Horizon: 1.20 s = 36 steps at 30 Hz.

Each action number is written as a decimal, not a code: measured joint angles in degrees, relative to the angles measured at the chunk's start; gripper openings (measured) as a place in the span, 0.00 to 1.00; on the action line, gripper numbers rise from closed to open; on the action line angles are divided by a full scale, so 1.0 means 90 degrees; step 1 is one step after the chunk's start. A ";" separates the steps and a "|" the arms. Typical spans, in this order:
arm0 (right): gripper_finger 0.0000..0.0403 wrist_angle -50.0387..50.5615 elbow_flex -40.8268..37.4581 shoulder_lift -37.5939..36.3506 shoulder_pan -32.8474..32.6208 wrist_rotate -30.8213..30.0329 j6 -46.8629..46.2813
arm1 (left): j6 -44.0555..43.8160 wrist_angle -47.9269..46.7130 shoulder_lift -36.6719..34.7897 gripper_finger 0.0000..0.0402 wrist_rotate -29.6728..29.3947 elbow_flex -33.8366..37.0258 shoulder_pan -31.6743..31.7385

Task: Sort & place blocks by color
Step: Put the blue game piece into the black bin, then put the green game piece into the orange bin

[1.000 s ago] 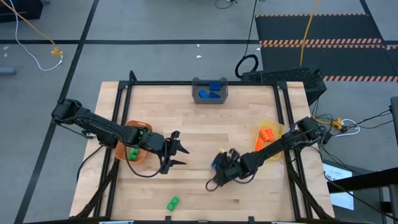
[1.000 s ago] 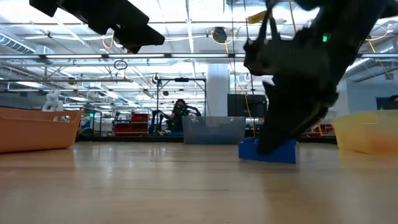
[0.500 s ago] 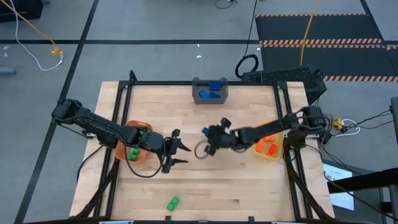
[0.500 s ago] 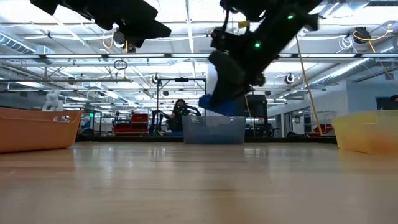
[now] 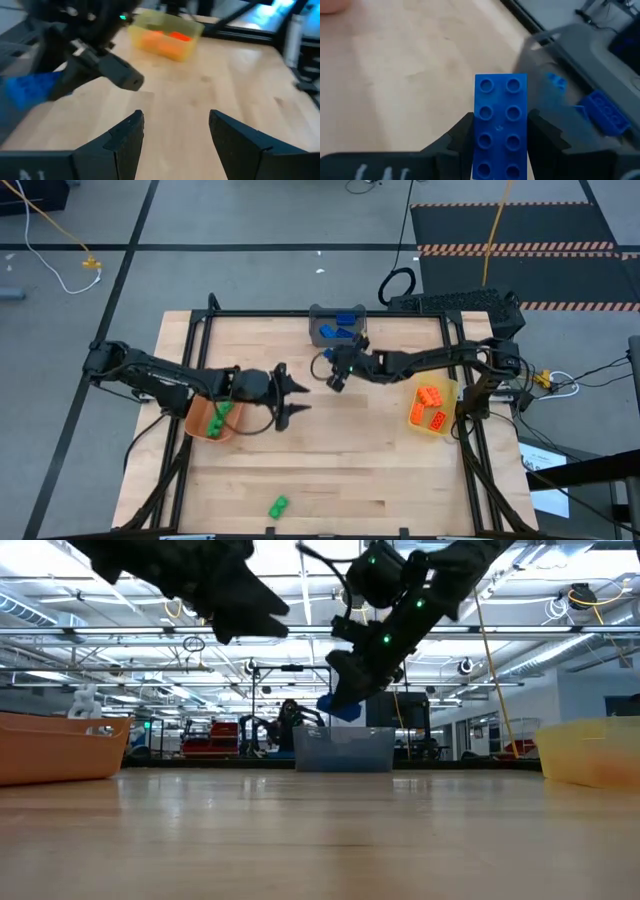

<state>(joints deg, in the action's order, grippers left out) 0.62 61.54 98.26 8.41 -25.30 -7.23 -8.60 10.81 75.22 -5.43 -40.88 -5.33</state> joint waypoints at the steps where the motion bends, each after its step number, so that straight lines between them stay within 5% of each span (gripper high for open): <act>1: 0.30 0.0001 0.0000 0.0002 0.0130 0.0038 0.0046 | -0.0046 -0.0008 0.0000 0.56 0.0001 -0.0004 0.0123; 15: 0.30 -0.0704 0.0002 0.0002 0.1962 0.1048 0.0554 | 0.0291 -0.0705 0.0002 0.56 0.0506 -0.0075 0.0784; 23: 0.30 -0.0702 0.0002 0.0012 0.2355 0.1183 0.0662 | 0.0425 -0.0825 0.0002 0.56 0.0513 -0.0075 0.0883; 31: 0.87 -0.0701 0.0007 0.0012 0.2309 0.1173 0.0543 | 0.0378 -0.1488 0.0002 0.56 0.0507 -0.0075 0.0874; 36: 0.96 -0.0712 0.0010 -0.0030 0.2141 0.1173 0.0591 | -0.0165 -0.1926 0.0002 0.56 0.0511 -0.0075 0.0564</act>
<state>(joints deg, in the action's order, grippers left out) -5.78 61.63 97.99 27.68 -14.75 -1.91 -10.09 -6.52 75.24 -0.83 -41.56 -0.25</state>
